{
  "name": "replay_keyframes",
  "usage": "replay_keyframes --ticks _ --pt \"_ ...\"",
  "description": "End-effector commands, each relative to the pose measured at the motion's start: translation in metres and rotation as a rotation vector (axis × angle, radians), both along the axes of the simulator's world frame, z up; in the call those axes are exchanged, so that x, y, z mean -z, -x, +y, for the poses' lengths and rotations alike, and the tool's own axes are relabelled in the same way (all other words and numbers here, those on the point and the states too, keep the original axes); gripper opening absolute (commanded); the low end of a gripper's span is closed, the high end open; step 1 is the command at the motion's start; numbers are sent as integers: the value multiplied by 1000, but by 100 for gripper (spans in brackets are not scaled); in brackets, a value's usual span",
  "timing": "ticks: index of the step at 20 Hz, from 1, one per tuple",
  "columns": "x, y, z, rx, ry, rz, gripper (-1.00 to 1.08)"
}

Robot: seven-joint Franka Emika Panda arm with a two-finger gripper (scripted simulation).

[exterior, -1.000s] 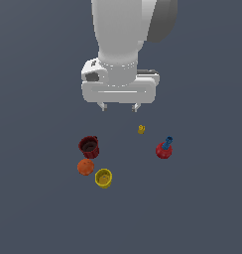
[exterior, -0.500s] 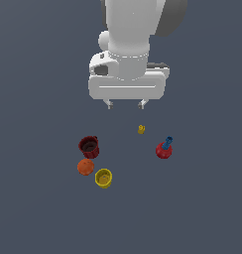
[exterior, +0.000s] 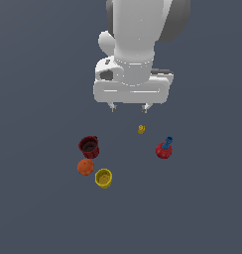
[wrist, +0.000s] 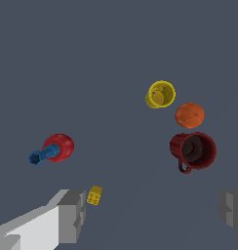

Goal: Pick up a designated object from a clutter of objects.

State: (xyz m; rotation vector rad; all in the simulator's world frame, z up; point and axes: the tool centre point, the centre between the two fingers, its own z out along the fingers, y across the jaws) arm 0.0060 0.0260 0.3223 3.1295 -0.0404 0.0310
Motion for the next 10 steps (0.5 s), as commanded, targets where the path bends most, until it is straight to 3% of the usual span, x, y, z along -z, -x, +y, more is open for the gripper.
replay_keyframes --ticks 1,10 --pt "6 -2 7 20 0 1 100" --pt "41 -9 47 134 1 3 100"
